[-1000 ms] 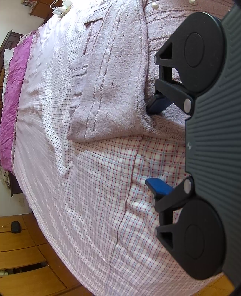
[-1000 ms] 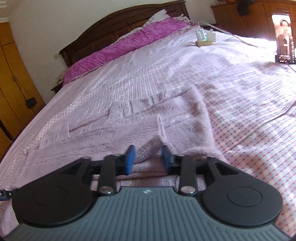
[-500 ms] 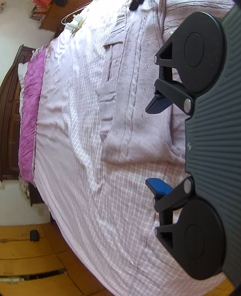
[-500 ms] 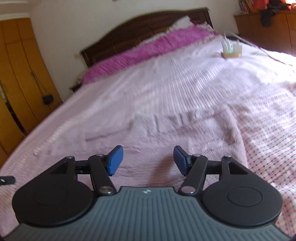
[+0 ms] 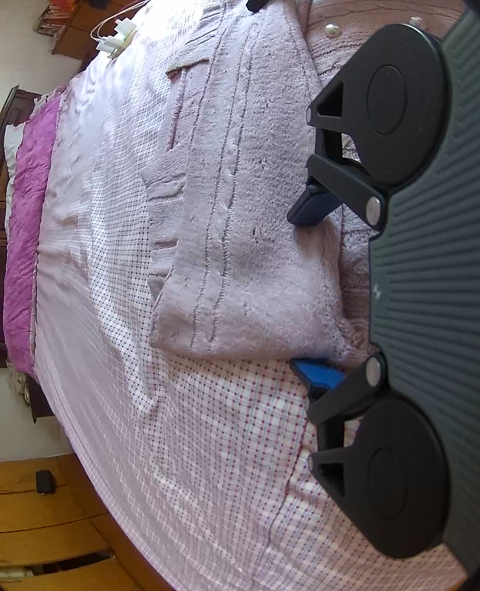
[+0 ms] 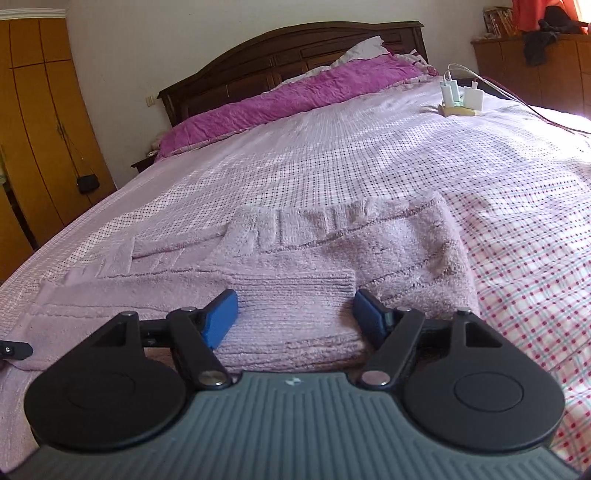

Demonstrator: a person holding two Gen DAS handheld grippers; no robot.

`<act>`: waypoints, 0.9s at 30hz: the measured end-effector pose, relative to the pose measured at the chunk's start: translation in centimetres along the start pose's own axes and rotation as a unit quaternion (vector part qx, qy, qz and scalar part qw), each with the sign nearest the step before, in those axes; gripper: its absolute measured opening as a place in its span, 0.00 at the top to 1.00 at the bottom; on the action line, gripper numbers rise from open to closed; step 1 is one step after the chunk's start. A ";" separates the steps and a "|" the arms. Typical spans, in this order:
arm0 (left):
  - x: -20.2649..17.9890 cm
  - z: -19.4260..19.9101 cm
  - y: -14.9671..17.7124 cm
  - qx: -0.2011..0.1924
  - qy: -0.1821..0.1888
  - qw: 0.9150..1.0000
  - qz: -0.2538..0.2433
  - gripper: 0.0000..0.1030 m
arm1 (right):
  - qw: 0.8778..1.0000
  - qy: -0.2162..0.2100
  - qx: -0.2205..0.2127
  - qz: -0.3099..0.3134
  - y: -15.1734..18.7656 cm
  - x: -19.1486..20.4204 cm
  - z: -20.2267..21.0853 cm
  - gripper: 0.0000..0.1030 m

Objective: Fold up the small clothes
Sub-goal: 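Move both open tools over the folded cardigan toward its ribbed hem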

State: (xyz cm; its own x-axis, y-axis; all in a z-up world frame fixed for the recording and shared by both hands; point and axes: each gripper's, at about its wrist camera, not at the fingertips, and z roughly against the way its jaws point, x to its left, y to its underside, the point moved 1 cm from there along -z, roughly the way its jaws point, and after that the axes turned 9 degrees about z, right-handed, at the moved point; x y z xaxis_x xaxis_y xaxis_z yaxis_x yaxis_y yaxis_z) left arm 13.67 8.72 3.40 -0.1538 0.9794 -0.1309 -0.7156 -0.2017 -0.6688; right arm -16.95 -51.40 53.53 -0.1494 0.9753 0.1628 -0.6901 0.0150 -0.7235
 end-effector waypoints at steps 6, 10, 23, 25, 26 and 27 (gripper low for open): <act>-0.1 0.8 0.1 0.000 -0.003 1.000 0.009 0.25 | 1.000 -0.003 0.002 -0.010 -0.5 0.0 0.8 0.25; 0.2 2.3 0.3 -0.007 0.001 1.000 0.009 0.25 | 1.000 -0.003 0.009 -0.024 -1.0 -0.1 2.4 0.25; 1.0 6.6 1.8 -0.012 0.009 1.000 0.005 0.25 | 0.998 -0.061 0.007 -0.027 -0.7 1.6 9.7 0.23; 1.1 7.2 2.2 -0.012 0.010 1.000 0.006 0.25 | 0.997 -0.070 0.010 -0.025 -0.3 2.0 10.8 0.23; 1.2 7.5 2.4 -0.012 0.009 1.000 0.006 0.25 | 0.997 -0.074 0.011 -0.024 -0.1 2.1 11.3 0.23; 1.3 7.7 2.6 -0.012 0.009 1.000 0.006 0.25 | 0.997 -0.077 0.012 -0.022 0.2 2.2 11.8 0.23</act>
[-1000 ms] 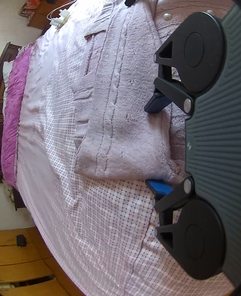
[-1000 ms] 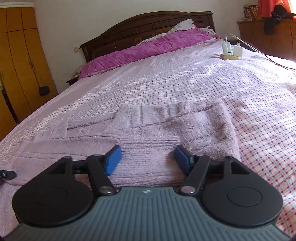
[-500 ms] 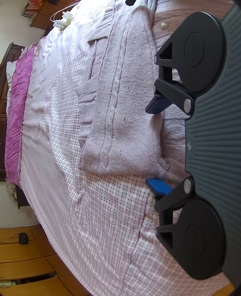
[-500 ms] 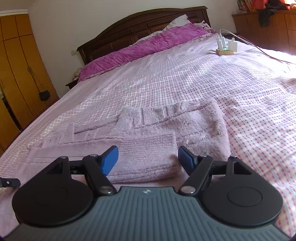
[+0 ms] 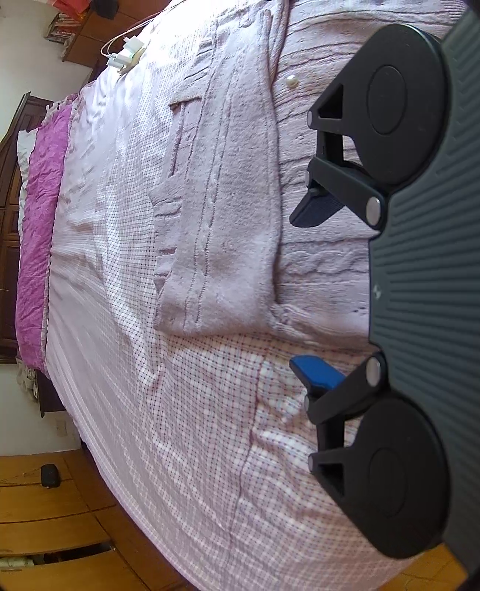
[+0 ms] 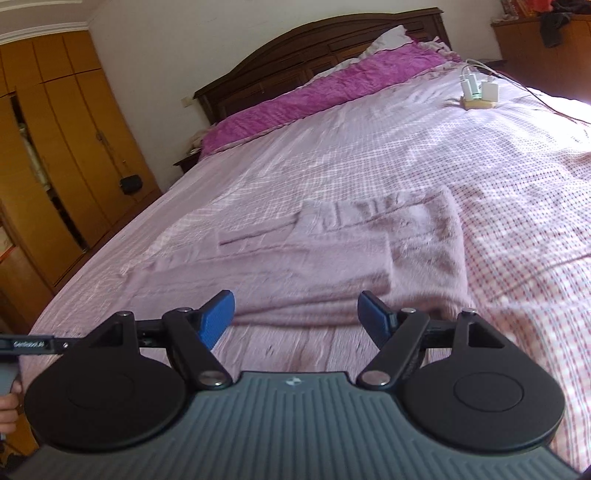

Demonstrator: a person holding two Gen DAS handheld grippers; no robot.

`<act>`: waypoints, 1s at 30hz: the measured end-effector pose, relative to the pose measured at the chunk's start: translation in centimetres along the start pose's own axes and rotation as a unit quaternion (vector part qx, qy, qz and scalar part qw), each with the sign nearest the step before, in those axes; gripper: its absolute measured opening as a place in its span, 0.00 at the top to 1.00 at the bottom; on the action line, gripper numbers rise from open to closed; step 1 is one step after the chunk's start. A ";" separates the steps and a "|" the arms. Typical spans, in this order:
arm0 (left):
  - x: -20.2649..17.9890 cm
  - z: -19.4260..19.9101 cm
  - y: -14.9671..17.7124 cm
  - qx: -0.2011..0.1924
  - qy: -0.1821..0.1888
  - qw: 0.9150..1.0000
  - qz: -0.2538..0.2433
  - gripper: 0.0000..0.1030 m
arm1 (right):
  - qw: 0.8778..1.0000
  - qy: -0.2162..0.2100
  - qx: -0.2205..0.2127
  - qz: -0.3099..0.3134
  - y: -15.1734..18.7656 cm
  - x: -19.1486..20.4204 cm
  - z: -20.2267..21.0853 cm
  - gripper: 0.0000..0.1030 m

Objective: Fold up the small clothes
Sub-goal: 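Move both open tools over the folded cardigan toward its ribbed hem, then lower both open tools onto the ribbed hem of the cardigan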

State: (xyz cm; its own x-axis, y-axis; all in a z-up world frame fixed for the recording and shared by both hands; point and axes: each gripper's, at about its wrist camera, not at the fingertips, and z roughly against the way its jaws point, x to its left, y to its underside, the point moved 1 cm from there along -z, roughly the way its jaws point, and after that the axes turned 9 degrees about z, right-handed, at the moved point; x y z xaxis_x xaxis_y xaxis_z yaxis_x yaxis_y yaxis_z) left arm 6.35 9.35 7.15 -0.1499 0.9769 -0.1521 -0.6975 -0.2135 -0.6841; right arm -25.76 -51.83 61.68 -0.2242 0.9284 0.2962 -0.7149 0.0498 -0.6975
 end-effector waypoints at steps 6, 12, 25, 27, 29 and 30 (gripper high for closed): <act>0.5 1.7 1.5 0.002 -0.004 1.000 -0.007 0.25 | 1.000 -0.013 0.013 0.004 2.0 0.6 2.4 0.23; 1.2 3.5 3.1 -0.006 -0.001 1.000 -0.004 0.25 | 0.999 -0.023 0.036 0.002 3.9 0.3 4.7 0.23; 4.0 6.6 6.4 0.010 0.010 1.000 -0.004 0.25 | 0.995 -0.005 0.089 0.054 6.9 -1.0 12.3 0.23; 4.5 6.9 7.1 0.021 0.014 1.000 -0.008 0.25 | 0.993 0.001 0.101 0.066 7.3 -1.1 13.1 0.23; 4.9 7.0 7.8 0.033 0.018 0.999 -0.008 0.25 | 0.991 0.005 0.111 0.072 7.7 -1.4 13.8 0.23; 5.1 6.9 8.1 0.039 0.018 0.999 -0.007 0.25 | 0.991 0.005 0.116 0.073 7.9 -1.5 14.0 0.23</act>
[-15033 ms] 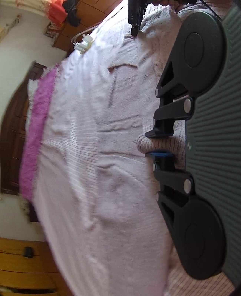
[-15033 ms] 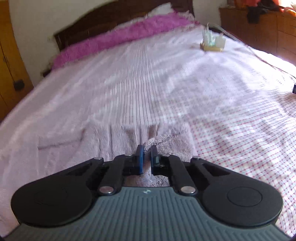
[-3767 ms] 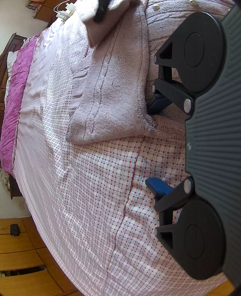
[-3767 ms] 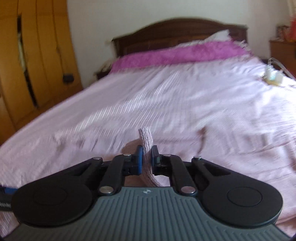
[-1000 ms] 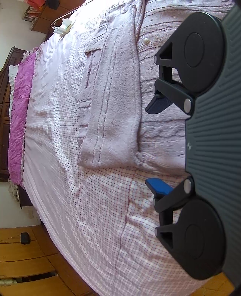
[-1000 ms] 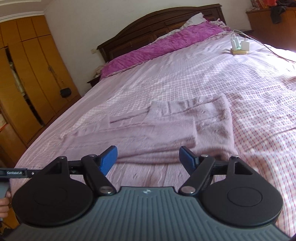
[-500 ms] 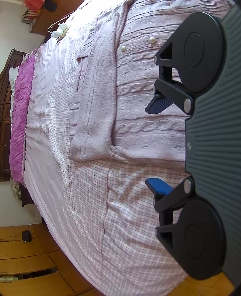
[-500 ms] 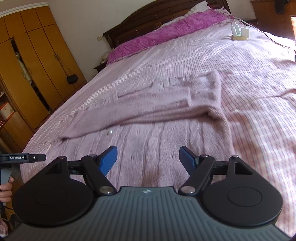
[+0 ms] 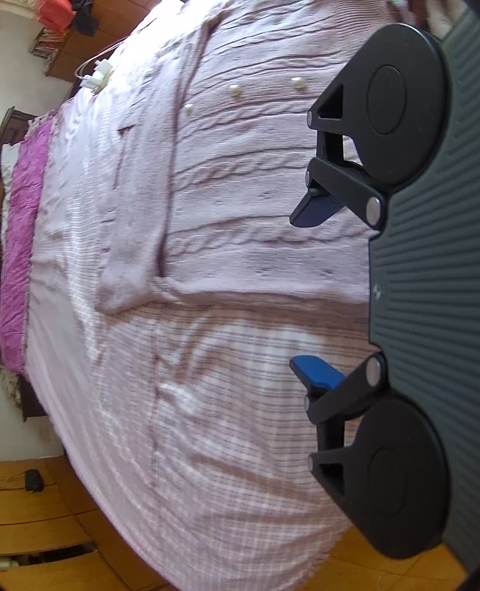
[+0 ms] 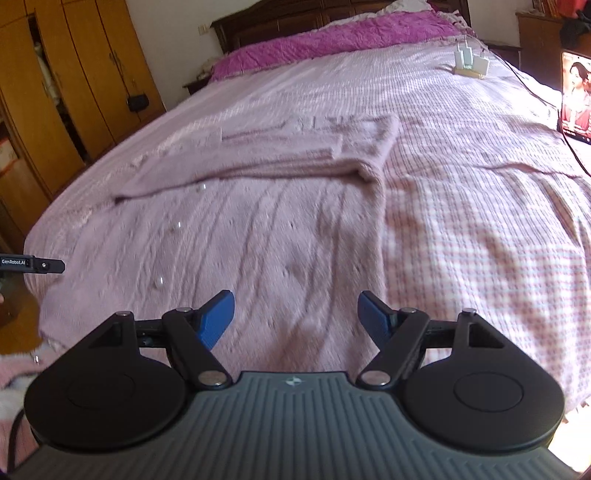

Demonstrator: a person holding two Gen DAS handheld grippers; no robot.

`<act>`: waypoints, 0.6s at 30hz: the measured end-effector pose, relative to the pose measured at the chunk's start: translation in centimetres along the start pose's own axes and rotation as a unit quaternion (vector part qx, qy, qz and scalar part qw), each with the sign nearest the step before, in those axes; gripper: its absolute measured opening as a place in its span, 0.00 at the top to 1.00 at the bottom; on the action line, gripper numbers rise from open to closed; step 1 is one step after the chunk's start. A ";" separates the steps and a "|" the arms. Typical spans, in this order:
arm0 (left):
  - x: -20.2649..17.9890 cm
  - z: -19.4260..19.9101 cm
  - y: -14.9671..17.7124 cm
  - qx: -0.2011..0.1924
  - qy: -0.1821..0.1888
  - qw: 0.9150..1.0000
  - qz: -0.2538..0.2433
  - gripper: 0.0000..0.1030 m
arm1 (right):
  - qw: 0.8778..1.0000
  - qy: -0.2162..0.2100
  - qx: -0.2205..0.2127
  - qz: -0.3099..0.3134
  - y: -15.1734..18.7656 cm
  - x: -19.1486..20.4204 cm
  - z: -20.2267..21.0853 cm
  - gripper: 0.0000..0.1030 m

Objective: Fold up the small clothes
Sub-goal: 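Lower both open tools onto the ribbed hem of the cardigan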

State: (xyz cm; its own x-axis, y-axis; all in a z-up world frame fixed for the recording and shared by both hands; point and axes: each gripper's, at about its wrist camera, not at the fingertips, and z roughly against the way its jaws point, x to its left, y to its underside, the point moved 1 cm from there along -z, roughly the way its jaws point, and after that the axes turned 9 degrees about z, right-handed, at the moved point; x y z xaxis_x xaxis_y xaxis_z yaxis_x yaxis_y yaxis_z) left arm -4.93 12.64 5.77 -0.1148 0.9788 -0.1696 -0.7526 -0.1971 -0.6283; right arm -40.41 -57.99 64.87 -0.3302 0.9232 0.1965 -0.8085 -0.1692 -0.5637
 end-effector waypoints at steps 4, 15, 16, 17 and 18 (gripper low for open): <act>0.5 -0.1 1.1 0.023 0.005 1.000 -0.001 0.25 | 1.000 -0.012 0.017 -0.003 0.9 -0.5 0.5 0.23; 1.3 -0.7 3.0 0.059 0.037 0.998 -0.001 0.25 | 0.997 -0.027 0.062 -0.026 2.1 -2.2 0.8 0.23; 1.4 -0.8 3.0 0.062 0.047 0.997 0.002 0.25 | 0.997 -0.030 0.064 -0.027 2.2 -2.2 0.7 0.23; 1.4 -0.9 3.0 0.065 0.057 0.996 0.005 0.25 | 0.997 -0.032 0.066 -0.028 2.3 -2.3 0.7 0.23; 1.4 -0.9 3.0 0.066 0.065 0.996 0.004 0.25 | 0.997 -0.036 0.067 -0.032 2.3 -2.4 0.6 0.23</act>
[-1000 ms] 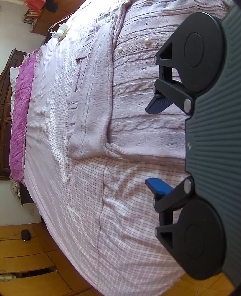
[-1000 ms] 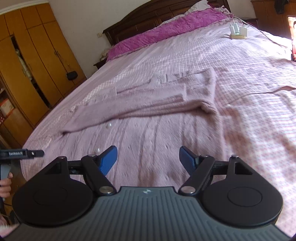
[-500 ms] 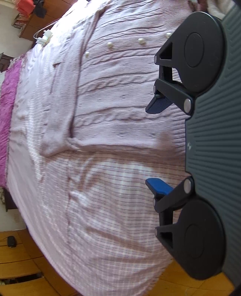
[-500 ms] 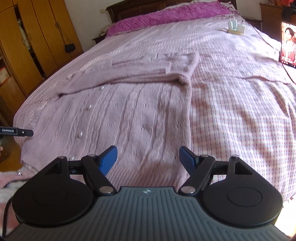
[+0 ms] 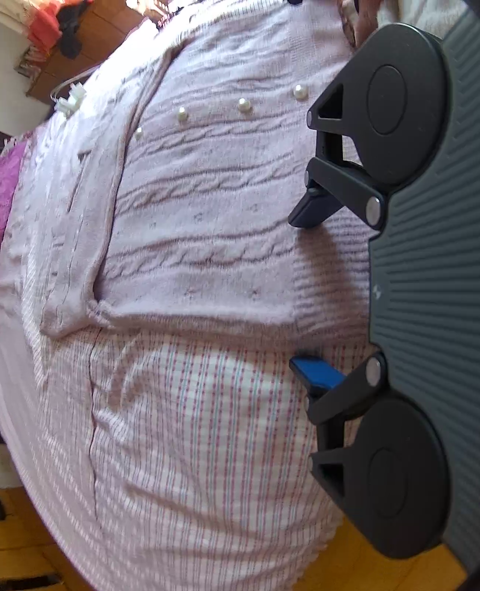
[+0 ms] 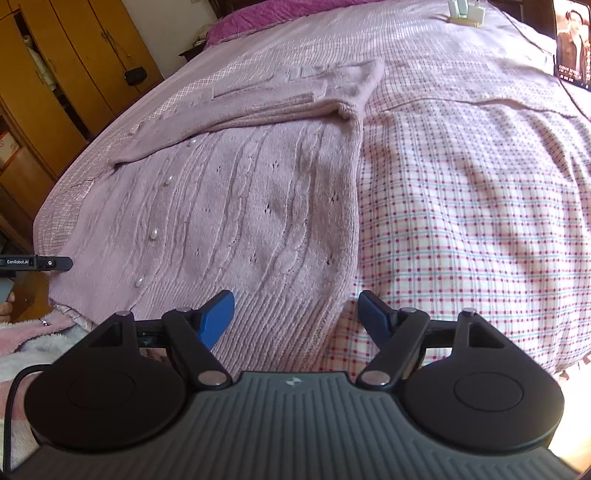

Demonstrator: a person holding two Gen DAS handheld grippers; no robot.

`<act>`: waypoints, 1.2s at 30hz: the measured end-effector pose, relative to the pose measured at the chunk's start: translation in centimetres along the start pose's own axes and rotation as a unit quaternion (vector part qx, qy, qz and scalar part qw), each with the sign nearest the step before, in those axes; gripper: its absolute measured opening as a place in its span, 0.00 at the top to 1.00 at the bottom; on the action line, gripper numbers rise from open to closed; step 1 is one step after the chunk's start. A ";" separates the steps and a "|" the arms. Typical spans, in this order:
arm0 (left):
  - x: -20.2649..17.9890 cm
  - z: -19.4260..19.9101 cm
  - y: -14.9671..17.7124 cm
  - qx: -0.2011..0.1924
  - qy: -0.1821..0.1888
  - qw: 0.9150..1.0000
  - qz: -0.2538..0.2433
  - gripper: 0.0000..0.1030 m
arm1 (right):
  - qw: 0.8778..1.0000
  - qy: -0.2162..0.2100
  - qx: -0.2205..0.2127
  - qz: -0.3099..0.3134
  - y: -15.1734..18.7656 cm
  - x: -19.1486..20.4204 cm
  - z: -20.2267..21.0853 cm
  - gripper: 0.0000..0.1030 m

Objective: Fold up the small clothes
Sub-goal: 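Lower both open tools onto the ribbed hem of the cardigan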

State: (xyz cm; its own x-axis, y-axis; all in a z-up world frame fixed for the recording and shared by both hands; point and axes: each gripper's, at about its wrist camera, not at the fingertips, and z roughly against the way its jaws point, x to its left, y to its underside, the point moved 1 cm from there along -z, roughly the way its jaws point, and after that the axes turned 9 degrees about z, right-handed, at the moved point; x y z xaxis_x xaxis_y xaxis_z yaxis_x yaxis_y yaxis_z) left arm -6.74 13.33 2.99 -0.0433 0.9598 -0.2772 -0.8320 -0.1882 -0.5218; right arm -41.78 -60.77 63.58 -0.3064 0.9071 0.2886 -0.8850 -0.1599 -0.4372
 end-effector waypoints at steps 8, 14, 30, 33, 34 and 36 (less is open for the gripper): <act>-1.2 0.2 0.4 0.009 0.033 0.999 -0.038 0.26 | 0.998 -0.058 0.013 -0.007 -0.1 0.4 -0.8 0.23; -1.8 -0.2 0.0 0.012 0.032 0.999 -0.040 0.27 | 0.997 -0.073 0.017 -0.009 -0.1 0.6 -2.1 0.23; -3.2 -1.1 -0.2 0.003 0.030 0.998 -0.059 0.27 | 0.996 -0.084 0.019 0.012 -0.2 1.4 -3.4 0.07; -3.4 -1.3 0.3 0.002 0.017 0.997 -0.075 0.27 | 0.996 -0.088 0.012 0.007 0.0 1.1 -3.2 0.07; -3.6 -1.2 0.4 0.000 0.010 0.997 -0.082 0.27 | 0.996 -0.090 0.010 0.005 0.1 1.0 -3.2 0.07; -3.6 -1.1 0.8 -0.005 -0.004 0.996 -0.092 0.25 | 0.996 -0.090 0.009 0.002 0.3 0.9 -3.2 0.07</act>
State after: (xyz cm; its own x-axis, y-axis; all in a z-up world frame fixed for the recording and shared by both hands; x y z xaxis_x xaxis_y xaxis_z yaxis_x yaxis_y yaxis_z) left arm -6.59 9.51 2.67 0.1042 0.9799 -0.1702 -0.8206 -0.0120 -0.5714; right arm -41.16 -58.77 60.97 -0.3658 0.8222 0.4361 -0.8895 -0.1708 -0.4239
